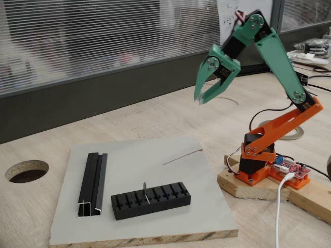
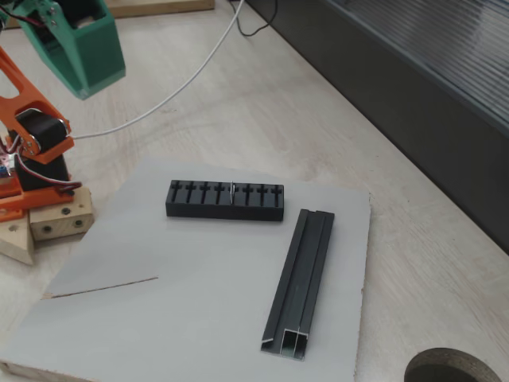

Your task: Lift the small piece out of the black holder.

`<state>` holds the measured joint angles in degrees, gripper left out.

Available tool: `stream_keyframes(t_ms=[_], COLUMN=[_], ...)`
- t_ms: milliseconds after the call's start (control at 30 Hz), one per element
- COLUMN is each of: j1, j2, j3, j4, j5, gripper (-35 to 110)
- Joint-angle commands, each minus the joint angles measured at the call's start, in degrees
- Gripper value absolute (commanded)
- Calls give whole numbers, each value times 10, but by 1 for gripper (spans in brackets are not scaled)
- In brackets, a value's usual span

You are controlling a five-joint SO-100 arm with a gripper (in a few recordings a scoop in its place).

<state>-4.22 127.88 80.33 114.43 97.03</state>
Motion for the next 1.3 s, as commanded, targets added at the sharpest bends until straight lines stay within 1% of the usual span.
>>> stream_keyframes(t_ms=[0,233,367,433,567,667,833,1033,1267], j1=[-29,-36,-40,-69,-170,-199,-194,-143,-141], j2=[-47,-105,-124,-132,-195,-242,-278,-286,-295], j3=[-5,-5,-5,-5,-5,-5,-5,-6,-13], j4=[15,12,-28,-48,-93,-119,-123,-122,-124], j5=[-3,-4,-5,-5,-4,-4,-4,-4,-5], gripper=[10,10,10,10,10,10,10,10,10])
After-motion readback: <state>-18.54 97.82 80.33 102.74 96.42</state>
